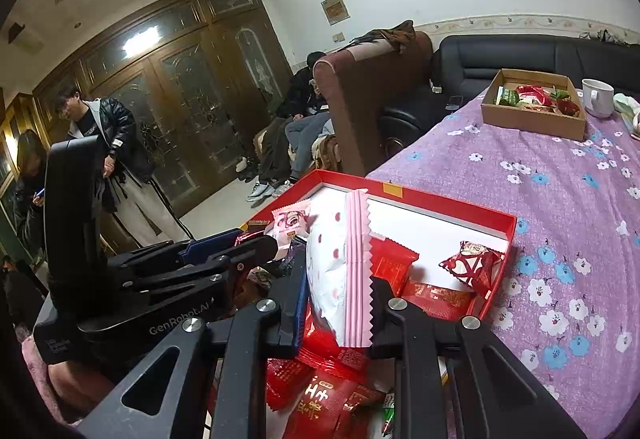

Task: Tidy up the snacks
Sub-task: 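Lower both packets into the tray and open both tools to release them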

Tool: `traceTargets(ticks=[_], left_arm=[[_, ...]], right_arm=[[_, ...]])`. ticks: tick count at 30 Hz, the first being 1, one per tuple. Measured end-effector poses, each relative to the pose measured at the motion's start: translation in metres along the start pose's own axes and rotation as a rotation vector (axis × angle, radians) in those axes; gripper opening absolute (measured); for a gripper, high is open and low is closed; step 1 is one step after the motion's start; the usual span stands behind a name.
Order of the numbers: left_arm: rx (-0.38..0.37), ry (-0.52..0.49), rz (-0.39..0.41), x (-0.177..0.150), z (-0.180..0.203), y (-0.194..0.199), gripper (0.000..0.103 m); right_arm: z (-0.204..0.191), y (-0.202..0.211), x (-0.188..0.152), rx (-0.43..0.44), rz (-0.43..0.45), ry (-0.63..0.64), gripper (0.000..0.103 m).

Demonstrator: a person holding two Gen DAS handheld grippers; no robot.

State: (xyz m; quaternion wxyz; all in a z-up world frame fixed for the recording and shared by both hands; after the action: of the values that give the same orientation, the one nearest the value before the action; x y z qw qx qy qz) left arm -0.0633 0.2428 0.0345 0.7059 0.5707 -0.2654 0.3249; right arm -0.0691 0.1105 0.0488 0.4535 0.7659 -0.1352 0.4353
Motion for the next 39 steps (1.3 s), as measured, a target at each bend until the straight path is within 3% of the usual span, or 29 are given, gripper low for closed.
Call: traceTargets(ticks=[19, 28, 33, 37, 39], left_arm=[[0.013, 0.012, -0.033, -0.005, 0.001, -0.007, 0.037], [0.038, 0.015, -0.029, -0.003, 0.006, -0.005, 0.060], [0.059, 0.001, -0.013, 0.000, 0.011, 0.000, 0.062], [0.085, -0.003, 0.015, 0.004, 0.014, 0.006, 0.077], [0.099, -0.004, 0.051, 0.007, 0.015, 0.012, 0.077]], right_arm=[[0.004, -0.003, -0.002, -0.021, 0.003, -0.006, 0.033], [0.009, 0.002, -0.003, -0.023, 0.010, -0.015, 0.044], [0.015, 0.007, -0.003, -0.020, 0.009, -0.026, 0.045], [0.018, 0.010, -0.003, -0.017, 0.013, -0.036, 0.048], [0.019, 0.012, -0.004, -0.018, 0.014, -0.035, 0.048]])
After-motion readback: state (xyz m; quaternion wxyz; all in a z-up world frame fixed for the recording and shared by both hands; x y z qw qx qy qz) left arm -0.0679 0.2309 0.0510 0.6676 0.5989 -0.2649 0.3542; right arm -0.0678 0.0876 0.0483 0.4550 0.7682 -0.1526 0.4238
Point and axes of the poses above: each gripper's, at about its wrist camera, not at the fingertips, and y roughly against the way its jaws point, z to its right, x to its top, the point moved 4 cm from there along -y, roughly the way its jaws point, and after that the axes turned 13 degrees about -x, right-handed, at the moved point
